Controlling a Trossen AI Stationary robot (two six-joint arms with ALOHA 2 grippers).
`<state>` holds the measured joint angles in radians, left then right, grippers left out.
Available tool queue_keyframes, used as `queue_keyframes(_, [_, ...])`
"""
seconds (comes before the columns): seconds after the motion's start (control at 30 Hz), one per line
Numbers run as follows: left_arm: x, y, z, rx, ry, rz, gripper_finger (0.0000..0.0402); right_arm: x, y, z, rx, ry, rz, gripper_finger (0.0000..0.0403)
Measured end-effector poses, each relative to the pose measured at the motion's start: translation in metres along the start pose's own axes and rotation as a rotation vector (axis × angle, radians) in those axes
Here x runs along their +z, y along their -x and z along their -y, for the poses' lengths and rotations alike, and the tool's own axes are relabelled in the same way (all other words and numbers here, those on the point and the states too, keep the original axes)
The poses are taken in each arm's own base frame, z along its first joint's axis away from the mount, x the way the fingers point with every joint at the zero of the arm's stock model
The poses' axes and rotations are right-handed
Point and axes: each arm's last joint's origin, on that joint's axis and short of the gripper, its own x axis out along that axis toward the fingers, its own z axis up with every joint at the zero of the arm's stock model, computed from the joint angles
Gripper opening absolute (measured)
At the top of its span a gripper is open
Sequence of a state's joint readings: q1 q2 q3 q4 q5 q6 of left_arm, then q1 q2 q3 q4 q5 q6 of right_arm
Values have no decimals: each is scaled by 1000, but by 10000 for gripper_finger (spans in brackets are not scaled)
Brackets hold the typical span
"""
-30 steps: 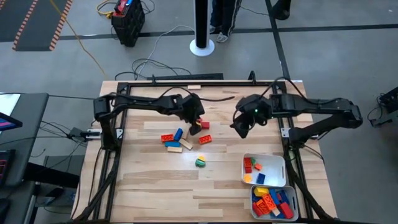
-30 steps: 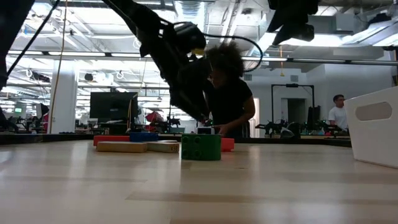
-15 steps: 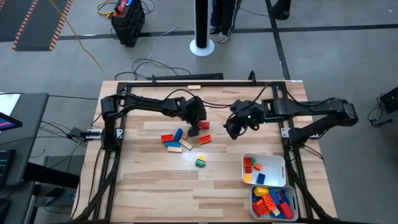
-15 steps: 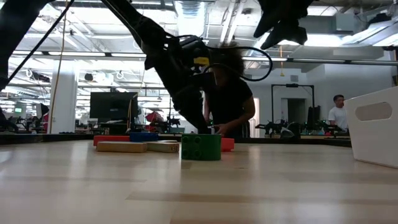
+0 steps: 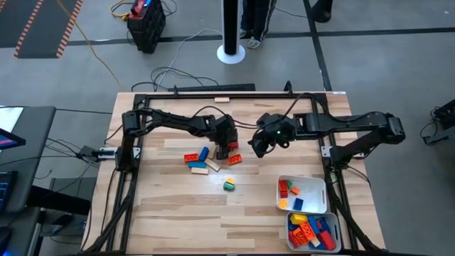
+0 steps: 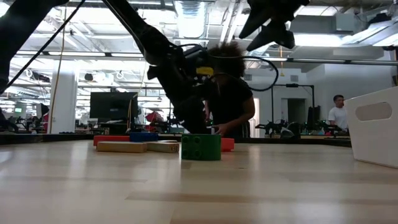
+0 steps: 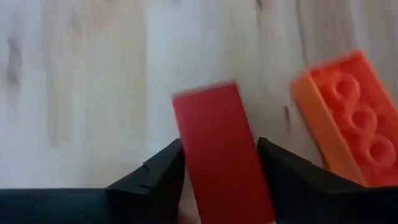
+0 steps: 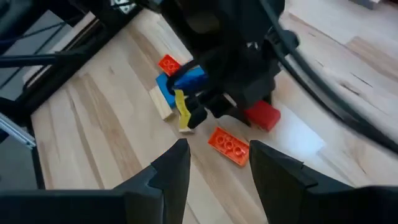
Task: Sort blocks by size
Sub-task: Put the big red block into the gray bin
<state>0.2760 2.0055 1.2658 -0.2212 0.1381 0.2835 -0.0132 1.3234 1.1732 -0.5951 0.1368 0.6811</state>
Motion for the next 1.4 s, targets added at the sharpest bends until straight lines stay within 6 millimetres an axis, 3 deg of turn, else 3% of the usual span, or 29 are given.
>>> queue_keyframes(0.17, [0, -4, 1, 5, 69, 8, 132, -2, 0, -1, 2, 6, -17, 193])
queue_keyframes(0.27, [1, -3, 1, 6, 139, 14, 127, -7, 6, 1, 10, 18, -67, 193])
queue_keyframes(0.57, [17, 29, -4, 24, 326, 114, 127, -21, 63, -4, 60, 179, -118, 193])
queue_keyframes(0.7, [34, 51, 1, -76, 345, 248, 127, -35, 81, 1, 49, 299, -192, 193])
queue_keyframes(0.87, [51, 68, 9, -308, 423, 373, 130, -44, 82, -5, 95, 483, -196, 202])
queue_keyframes(1.07, [64, 75, 27, -580, 475, 417, 136, -46, 76, -26, 216, 802, -96, 244])
queue_keyframes(1.4, [83, 88, 43, -785, 499, 522, 139, -32, 51, -36, 214, 939, 22, 290])
